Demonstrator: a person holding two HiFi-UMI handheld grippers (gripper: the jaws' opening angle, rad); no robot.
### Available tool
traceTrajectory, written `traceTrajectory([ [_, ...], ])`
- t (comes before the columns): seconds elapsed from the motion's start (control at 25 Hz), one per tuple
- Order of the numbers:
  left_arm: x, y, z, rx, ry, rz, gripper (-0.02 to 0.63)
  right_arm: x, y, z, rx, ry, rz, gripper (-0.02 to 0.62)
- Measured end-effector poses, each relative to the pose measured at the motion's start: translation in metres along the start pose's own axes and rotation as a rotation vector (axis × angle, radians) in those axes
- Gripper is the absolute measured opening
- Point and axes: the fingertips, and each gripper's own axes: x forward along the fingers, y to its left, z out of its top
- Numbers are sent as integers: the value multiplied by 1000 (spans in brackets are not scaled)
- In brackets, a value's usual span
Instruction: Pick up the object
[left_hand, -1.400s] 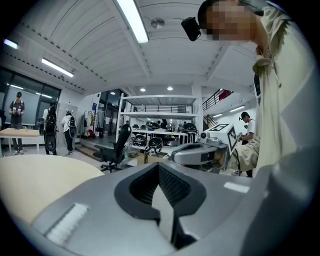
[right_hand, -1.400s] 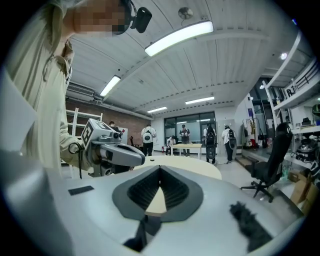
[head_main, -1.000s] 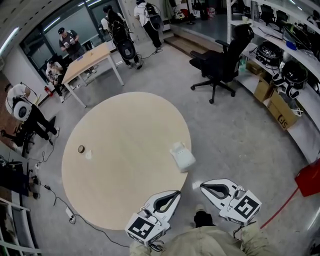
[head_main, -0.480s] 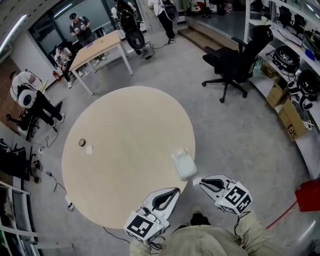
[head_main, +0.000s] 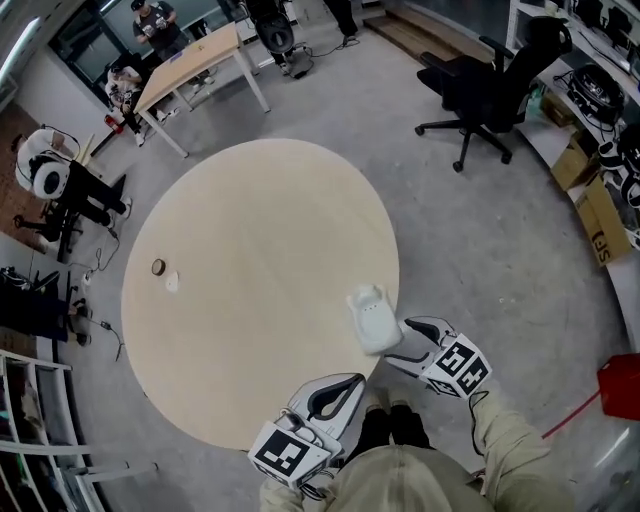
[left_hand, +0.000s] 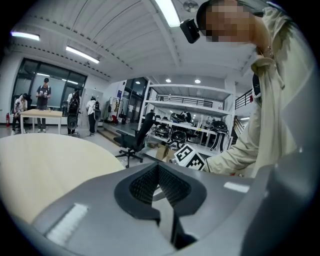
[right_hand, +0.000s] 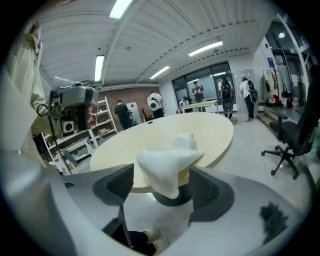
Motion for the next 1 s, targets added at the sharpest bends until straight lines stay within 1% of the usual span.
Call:
traceTrajectory([
  [0.08,5,4,1,-12,11,-4,5,9,-1,-2,30,3,55,343],
  [0.16,10,7,0,-19,20,-11,5,18,-2,-3,27,19,87,344],
  [0.32,14,13,-4,-24,37,-25,5,35,-1,-10,-14,81,111,344],
  [0.44,15,16,-9,-36,47,-30,5,40,-1,-17,-61,109,100,342],
  [0.52,15,19,-10,-41,50,-30,5,39,-2,-18,-59,96,101,341],
  [0.56,14,20,-10,-42,51,-30,5,39,-1,-17,-56,92,107,302],
  [0.6,14,21,-10,-44,52,-29,5,38,1,-17,-57,93,114,280],
  [0.64,13,22,-10,-46,53,-28,5,38,3,-16,-62,95,120,272],
  [0.88,13,30,-5,-44,39,-17,5,36,15,-3,-59,61,163,252],
  [1.0,11,32,-2,-39,34,-8,5,29,21,12,8,9,201,247],
])
